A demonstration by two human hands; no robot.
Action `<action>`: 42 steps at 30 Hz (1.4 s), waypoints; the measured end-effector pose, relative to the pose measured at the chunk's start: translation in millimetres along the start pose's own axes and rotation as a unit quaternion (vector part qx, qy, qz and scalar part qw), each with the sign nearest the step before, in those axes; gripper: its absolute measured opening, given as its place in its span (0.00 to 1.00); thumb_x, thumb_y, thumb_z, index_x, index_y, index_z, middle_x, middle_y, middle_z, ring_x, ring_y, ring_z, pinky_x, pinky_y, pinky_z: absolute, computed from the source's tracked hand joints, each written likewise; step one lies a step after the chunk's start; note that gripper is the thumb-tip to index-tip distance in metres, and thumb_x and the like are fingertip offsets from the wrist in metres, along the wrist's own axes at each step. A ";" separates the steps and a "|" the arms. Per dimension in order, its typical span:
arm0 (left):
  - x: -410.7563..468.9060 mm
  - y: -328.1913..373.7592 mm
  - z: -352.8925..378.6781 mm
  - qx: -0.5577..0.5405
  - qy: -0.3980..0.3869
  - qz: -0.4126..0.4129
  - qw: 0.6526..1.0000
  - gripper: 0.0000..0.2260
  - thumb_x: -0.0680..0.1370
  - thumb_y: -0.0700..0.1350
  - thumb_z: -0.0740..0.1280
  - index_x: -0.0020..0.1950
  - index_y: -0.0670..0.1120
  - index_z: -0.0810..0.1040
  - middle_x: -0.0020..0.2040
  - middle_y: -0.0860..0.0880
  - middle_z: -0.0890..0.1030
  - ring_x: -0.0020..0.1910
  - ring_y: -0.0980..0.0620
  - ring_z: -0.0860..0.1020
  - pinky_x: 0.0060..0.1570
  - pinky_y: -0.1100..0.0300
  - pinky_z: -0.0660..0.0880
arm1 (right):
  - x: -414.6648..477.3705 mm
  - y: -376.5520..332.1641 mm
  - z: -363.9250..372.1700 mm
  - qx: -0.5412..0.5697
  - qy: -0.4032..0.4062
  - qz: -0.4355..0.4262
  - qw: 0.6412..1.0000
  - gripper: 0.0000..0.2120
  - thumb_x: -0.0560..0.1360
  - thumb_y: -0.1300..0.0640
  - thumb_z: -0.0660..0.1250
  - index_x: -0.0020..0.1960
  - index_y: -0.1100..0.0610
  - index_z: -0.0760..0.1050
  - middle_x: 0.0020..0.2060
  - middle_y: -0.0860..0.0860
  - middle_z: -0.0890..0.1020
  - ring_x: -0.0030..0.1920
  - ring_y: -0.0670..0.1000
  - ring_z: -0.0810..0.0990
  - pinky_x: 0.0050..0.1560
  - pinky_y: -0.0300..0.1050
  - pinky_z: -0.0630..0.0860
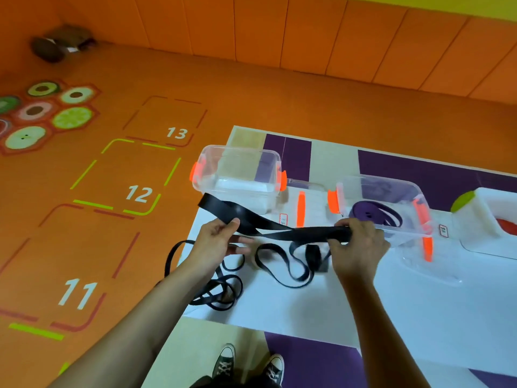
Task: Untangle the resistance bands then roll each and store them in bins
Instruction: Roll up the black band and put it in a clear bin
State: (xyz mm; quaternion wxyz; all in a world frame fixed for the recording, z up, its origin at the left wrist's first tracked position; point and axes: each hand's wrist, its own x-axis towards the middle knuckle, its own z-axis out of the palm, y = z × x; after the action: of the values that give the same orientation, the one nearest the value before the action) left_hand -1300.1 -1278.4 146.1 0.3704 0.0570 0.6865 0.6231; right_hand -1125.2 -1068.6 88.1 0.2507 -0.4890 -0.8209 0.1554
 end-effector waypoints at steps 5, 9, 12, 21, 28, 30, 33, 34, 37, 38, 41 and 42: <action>-5.3 9.4 9.2 -0.029 0.041 0.060 0.997 0.13 0.85 0.44 0.62 0.42 0.45 0.77 0.32 0.54 0.83 0.36 0.46 0.86 0.40 0.58 0.81 | -14.1 1.5 -15.0 -0.054 0.090 -0.048 0.993 0.16 0.63 0.65 0.73 0.49 0.53 0.79 0.58 0.54 0.78 0.60 0.61 0.73 0.64 0.61 0.65; 8.2 20.5 14.0 -0.066 0.074 0.123 0.987 0.12 0.86 0.43 0.61 0.45 0.43 0.78 0.39 0.47 0.81 0.39 0.47 0.84 0.50 0.48 0.82 | -18.0 20.8 -32.9 -0.050 0.078 0.011 0.996 0.15 0.68 0.69 0.69 0.50 0.55 0.75 0.40 0.50 0.78 0.50 0.59 0.78 0.69 0.65 0.65; 12.7 26.1 12.9 -0.066 0.098 0.152 0.981 0.10 0.86 0.42 0.59 0.51 0.44 0.79 0.39 0.50 0.85 0.42 0.51 0.84 0.42 0.57 0.83 | -15.9 55.0 -55.8 -0.024 0.071 0.104 0.992 0.23 0.66 0.74 0.64 0.55 0.53 0.76 0.43 0.51 0.80 0.48 0.60 0.79 0.63 0.62 0.69; -3.1 27.0 42.0 -0.058 0.083 0.182 0.978 0.11 0.86 0.43 0.59 0.52 0.37 0.77 0.48 0.41 0.85 0.40 0.48 0.86 0.50 0.46 0.82 | -7.8 88.5 -90.5 0.106 0.094 0.280 0.949 0.23 0.72 0.70 0.58 0.58 0.49 0.78 0.55 0.51 0.82 0.55 0.59 0.79 0.60 0.52 0.73; -7.9 30.4 51.1 -0.060 0.105 0.199 0.973 0.10 0.87 0.42 0.57 0.58 0.39 0.76 0.48 0.43 0.83 0.40 0.49 0.86 0.45 0.52 0.83 | 17.3 69.3 -132.6 0.168 0.245 0.228 0.927 0.10 0.79 0.53 0.68 0.59 0.50 0.75 0.53 0.57 0.76 0.50 0.56 0.78 0.55 0.51 0.74; -7.0 28.0 44.0 -0.054 0.095 0.195 0.975 0.11 0.87 0.43 0.56 0.58 0.39 0.76 0.49 0.41 0.82 0.40 0.47 0.86 0.45 0.50 0.83 | 32.8 61.2 -145.4 0.156 0.260 0.183 0.935 0.10 0.79 0.46 0.67 0.56 0.51 0.77 0.57 0.58 0.72 0.50 0.52 0.75 0.57 0.47 0.73; -6.5 29.1 40.0 -0.042 0.097 0.207 0.973 0.10 0.87 0.42 0.56 0.60 0.40 0.76 0.48 0.44 0.84 0.43 0.48 0.86 0.40 0.56 0.83 | 50.6 45.1 -152.5 0.138 0.241 0.082 0.957 0.09 0.80 0.48 0.67 0.53 0.53 0.78 0.59 0.57 0.72 0.50 0.46 0.72 0.57 0.41 0.70; -6.9 28.5 40.2 -0.036 0.099 0.209 0.972 0.10 0.87 0.42 0.56 0.60 0.42 0.76 0.48 0.46 0.84 0.43 0.50 0.86 0.39 0.57 0.83 | 53.2 46.1 -147.7 0.108 0.212 0.055 0.970 0.07 0.79 0.51 0.68 0.53 0.53 0.79 0.58 0.58 0.72 0.49 0.47 0.73 0.55 0.44 0.71; -13.3 20.8 42.2 -0.002 0.062 0.207 0.976 0.10 0.87 0.42 0.57 0.59 0.41 0.76 0.49 0.46 0.85 0.46 0.50 0.86 0.38 0.55 0.84 | 41.3 59.1 -116.5 -0.003 0.082 0.053 0.995 0.12 0.74 0.64 0.70 0.54 0.51 0.81 0.54 0.58 0.74 0.53 0.60 0.77 0.54 0.53 0.72; -15.5 16.5 43.5 0.012 0.043 0.202 0.978 0.10 0.87 0.42 0.57 0.58 0.41 0.77 0.48 0.46 0.86 0.46 0.49 0.86 0.37 0.54 0.83 | 31.9 63.1 -107.0 -0.024 0.026 0.074 0.997 0.15 0.72 0.65 0.70 0.56 0.51 0.81 0.54 0.58 0.74 0.56 0.62 0.77 0.56 0.55 0.71; -21.7 4.8 43.7 0.055 -0.008 0.172 0.984 0.09 0.86 0.41 0.58 0.54 0.45 0.78 0.42 0.49 0.86 0.41 0.49 0.85 0.35 0.56 0.81 | 0.1 68.3 -82.8 -0.129 -0.234 0.162 0.950 0.32 0.69 0.56 0.75 0.71 0.44 0.70 0.63 0.56 0.70 0.67 0.62 0.71 0.66 0.59 0.67; -22.6 2.8 42.8 0.068 -0.022 0.168 0.983 0.09 0.86 0.42 0.58 0.54 0.46 0.78 0.43 0.48 0.86 0.41 0.48 0.85 0.35 0.57 0.81 | -5.8 68.2 -76.2 -0.166 -0.310 0.173 0.920 0.39 0.69 0.52 0.77 0.75 0.42 0.63 0.67 0.56 0.68 0.70 0.61 0.69 0.69 0.59 0.66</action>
State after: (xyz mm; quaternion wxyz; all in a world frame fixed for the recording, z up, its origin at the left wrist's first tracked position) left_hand -1260.1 -1255.2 160.6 0.2703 0.2102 0.7000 0.6267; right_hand -1030.6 -1040.6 115.4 -0.1321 -0.5857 -0.7739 0.2014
